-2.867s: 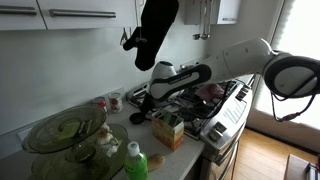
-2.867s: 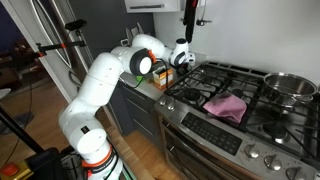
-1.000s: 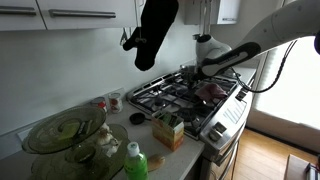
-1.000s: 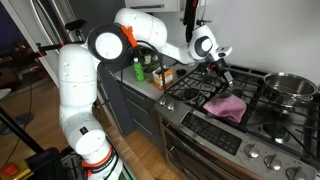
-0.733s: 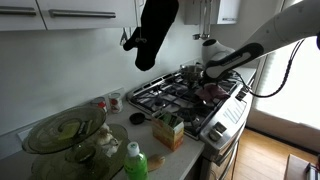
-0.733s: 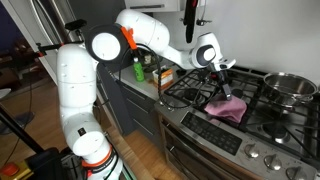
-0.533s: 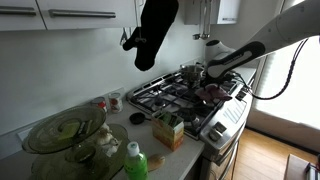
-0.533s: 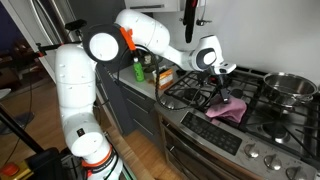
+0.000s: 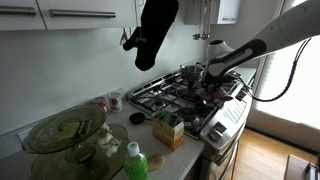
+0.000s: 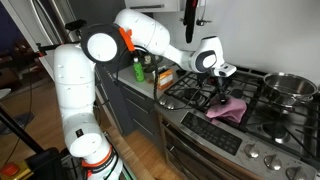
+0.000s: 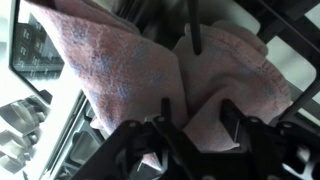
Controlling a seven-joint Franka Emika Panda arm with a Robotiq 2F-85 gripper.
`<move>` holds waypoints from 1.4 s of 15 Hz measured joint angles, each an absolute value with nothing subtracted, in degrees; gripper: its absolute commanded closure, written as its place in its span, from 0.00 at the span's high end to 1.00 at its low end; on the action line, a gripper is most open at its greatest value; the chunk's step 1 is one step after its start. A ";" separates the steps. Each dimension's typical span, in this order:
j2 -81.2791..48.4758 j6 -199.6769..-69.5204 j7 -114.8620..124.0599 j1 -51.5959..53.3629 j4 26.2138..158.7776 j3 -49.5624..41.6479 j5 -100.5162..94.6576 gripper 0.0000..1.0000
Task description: Put the small black pan on the counter then use the pink towel to wipe the back left plate of the stove
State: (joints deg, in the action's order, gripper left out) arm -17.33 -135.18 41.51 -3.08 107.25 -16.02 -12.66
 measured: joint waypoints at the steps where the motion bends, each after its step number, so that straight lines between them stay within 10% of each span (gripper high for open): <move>1: -17.34 -136.16 41.47 -3.19 107.36 -15.78 -12.11 0.17; 4: -17.35 -140.11 41.33 -3.42 108.07 -15.28 -10.77 0.00; 21: -17.80 -160.07 26.53 -3.44 106.92 -6.84 0.45 0.02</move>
